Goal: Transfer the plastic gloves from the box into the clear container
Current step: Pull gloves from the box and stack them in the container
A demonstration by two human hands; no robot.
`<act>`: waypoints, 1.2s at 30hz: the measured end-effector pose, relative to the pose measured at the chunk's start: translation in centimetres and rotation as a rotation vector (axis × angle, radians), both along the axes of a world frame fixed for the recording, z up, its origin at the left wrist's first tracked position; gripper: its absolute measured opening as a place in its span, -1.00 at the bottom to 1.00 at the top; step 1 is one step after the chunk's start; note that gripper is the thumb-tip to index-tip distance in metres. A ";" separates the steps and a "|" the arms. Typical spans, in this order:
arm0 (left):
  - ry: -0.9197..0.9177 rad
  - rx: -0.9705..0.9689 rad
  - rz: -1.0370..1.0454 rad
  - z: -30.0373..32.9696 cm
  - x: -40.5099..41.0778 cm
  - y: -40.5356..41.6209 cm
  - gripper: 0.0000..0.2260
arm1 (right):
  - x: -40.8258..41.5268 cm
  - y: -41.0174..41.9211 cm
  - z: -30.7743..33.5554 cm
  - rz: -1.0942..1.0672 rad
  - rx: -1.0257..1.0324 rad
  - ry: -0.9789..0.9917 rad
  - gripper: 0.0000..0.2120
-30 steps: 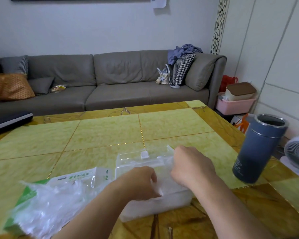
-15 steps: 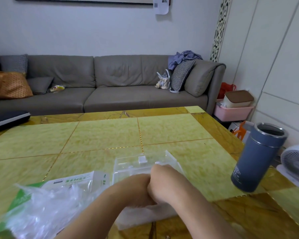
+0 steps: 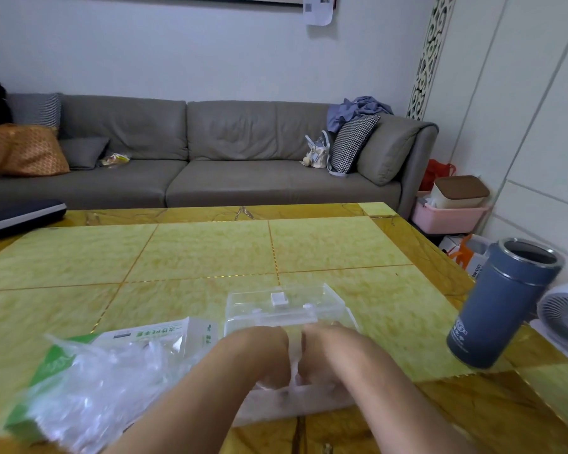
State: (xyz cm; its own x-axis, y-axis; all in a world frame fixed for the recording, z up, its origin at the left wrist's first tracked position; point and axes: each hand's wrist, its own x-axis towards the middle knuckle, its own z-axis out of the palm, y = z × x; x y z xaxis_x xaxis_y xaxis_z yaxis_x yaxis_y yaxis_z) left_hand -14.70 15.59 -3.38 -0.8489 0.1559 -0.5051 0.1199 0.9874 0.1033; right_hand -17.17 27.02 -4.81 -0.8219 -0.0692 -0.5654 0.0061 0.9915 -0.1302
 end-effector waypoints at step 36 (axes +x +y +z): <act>0.984 0.553 0.962 2.7 10.0 -21.7 -0.75 | 8.4 -14.9 1.3 0.519 -0.563 0.658 -0.63</act>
State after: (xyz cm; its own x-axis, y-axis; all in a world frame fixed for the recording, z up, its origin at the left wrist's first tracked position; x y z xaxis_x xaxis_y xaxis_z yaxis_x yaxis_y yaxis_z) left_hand -4.71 -6.11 -0.65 -0.6928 -0.6747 0.2544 -0.2988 0.5897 0.7503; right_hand -8.82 12.12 -3.53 -0.7512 -0.6241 0.2149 -0.6504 0.6443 -0.4023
